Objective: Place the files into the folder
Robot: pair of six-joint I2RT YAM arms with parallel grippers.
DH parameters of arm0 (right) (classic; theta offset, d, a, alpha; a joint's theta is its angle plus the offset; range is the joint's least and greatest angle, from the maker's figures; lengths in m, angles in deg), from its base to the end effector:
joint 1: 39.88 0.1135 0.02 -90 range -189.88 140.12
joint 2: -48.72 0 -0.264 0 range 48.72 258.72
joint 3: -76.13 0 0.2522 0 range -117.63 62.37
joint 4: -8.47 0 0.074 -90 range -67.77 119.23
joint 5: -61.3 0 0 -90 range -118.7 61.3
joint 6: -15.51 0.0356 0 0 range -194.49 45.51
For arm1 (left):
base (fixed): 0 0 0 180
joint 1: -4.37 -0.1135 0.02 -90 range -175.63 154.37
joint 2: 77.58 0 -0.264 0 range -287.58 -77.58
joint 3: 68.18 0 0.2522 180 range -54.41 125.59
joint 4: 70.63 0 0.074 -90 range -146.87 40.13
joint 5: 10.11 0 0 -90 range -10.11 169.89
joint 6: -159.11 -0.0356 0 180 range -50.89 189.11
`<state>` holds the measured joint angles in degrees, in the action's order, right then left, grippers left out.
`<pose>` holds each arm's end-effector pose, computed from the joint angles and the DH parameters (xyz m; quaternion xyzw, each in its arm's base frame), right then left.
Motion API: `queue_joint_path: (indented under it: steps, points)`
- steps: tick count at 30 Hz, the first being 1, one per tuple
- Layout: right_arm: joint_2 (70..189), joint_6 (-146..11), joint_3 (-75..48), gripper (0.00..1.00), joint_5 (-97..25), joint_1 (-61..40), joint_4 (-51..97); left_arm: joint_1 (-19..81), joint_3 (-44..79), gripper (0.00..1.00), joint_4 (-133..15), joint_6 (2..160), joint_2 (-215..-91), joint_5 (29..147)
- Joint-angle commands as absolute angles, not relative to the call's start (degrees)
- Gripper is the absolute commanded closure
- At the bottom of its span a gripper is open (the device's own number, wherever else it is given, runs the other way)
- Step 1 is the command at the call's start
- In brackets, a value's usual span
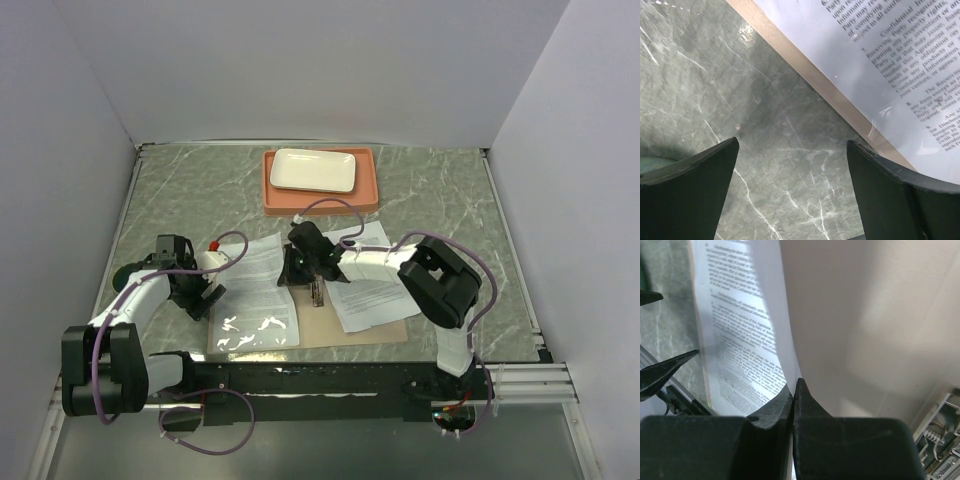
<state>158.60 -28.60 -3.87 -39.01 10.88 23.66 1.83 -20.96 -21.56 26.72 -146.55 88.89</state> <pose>0.2515 0.3181 0.1589 -0.0734 0.9181 0.3395 0.1910 0.1954 0.0031 0.1634 0.3473 0.9197 -0.0080 0.1830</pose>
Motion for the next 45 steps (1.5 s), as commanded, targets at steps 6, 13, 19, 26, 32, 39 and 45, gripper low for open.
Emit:
queue_joint_path:
  steps: [6, 13, 19, 26, 32, 39, 45]
  points:
    - [156.47, -24.49, -2.76, 1.00, -38.20, 11.71, 24.24, 2.26, -20.75, 0.04, -19.78, 26.74, -145.70, 90.62]
    - [156.29, -21.07, -3.46, 1.00, -35.65, 11.71, 26.44, 3.40, -20.40, 0.04, -19.51, 27.80, -145.61, 91.23]
    - [155.86, -22.55, -3.65, 0.62, -34.94, 11.71, 29.87, 3.58, -20.22, 0.04, -19.51, 27.54, -145.52, 90.53]
    - [153.49, -25.53, -2.15, 0.42, -36.08, 11.53, 30.14, 3.58, -20.66, 0.04, -19.95, 27.54, -145.43, 90.09]
    - [149.62, -26.94, 2.07, 0.44, -37.23, 11.62, 30.05, 3.67, -21.10, 0.04, -20.21, 27.36, -145.43, 89.65]
    - [148.03, -27.56, 5.68, 0.46, -38.54, 11.97, 28.91, 3.67, -21.02, 0.04, -20.39, 27.62, -145.61, 89.56]
    - [148.65, -27.39, 6.29, 0.59, -38.81, 13.29, 27.59, 3.67, -21.10, 0.04, -20.21, 27.54, -145.61, 89.30]
